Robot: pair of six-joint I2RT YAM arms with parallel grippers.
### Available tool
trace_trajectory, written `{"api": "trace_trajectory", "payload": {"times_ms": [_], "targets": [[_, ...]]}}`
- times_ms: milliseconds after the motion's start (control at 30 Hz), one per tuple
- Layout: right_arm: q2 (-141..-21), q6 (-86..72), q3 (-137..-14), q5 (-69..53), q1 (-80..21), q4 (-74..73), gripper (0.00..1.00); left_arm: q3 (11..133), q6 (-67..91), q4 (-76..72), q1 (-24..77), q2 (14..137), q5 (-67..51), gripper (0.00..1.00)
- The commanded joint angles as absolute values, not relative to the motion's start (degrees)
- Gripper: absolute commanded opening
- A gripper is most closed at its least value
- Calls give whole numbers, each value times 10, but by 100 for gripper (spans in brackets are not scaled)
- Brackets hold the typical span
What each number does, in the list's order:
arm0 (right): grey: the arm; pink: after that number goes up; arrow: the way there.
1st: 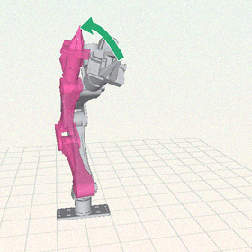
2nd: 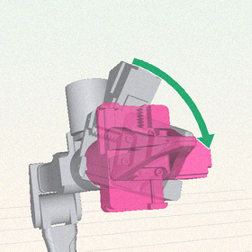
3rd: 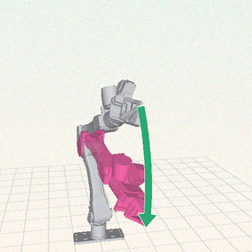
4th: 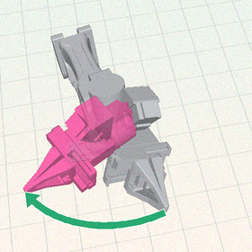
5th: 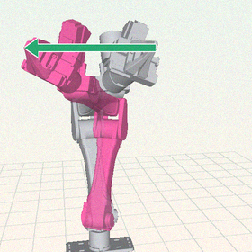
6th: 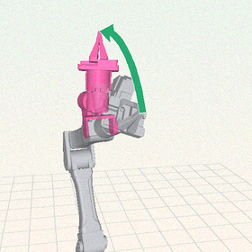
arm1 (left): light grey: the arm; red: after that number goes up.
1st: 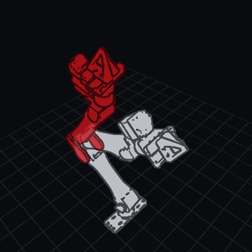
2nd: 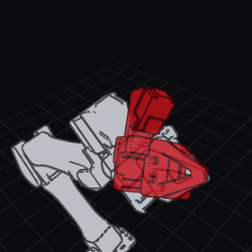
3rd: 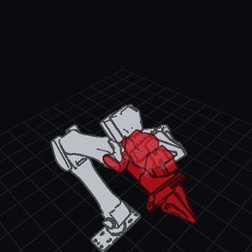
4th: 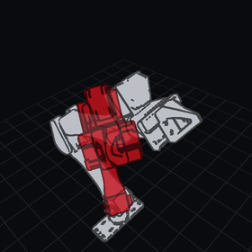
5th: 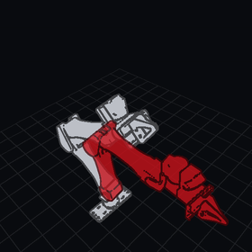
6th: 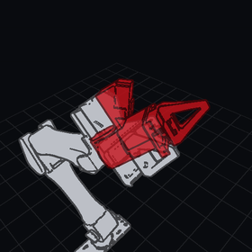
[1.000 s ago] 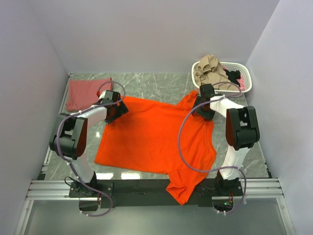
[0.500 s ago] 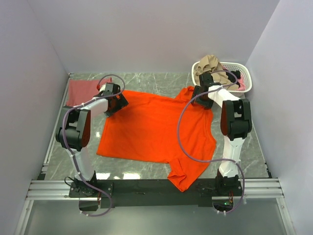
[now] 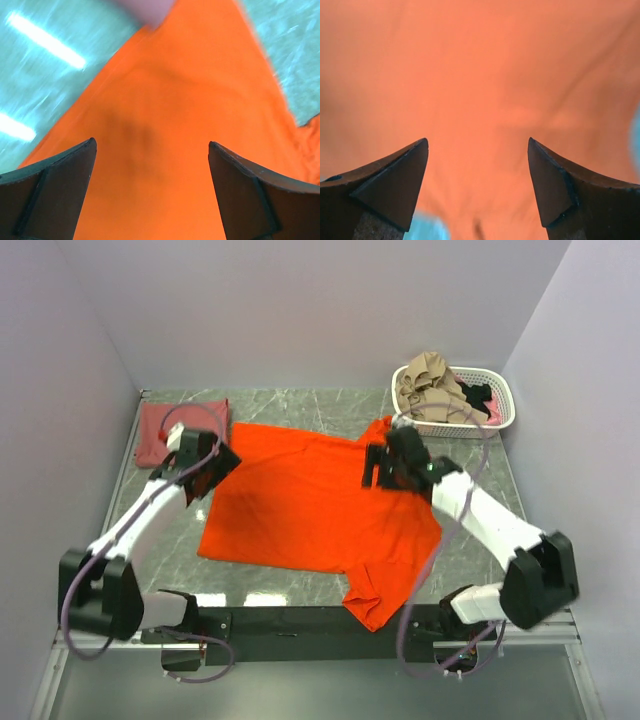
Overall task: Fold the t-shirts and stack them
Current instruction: Flatten the tshirt out
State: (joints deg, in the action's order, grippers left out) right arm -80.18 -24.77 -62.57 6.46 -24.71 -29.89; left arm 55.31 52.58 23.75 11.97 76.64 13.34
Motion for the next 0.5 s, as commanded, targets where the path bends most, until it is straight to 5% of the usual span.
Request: {"api": "trace_trajectory", "payload": {"times_ms": [0, 200, 467], "targets": [[-746, -308, -526, 12, -304, -309, 87, 455, 592, 300, 118, 706, 140, 99], [-664, -408, -397, 8, -487, -325, 87, 350, 643, 376, 118, 541, 156, 99], [-701, -510, -391, 90, -636, -399, 86, 305, 716, 438, 118, 481, 192, 99]]}}
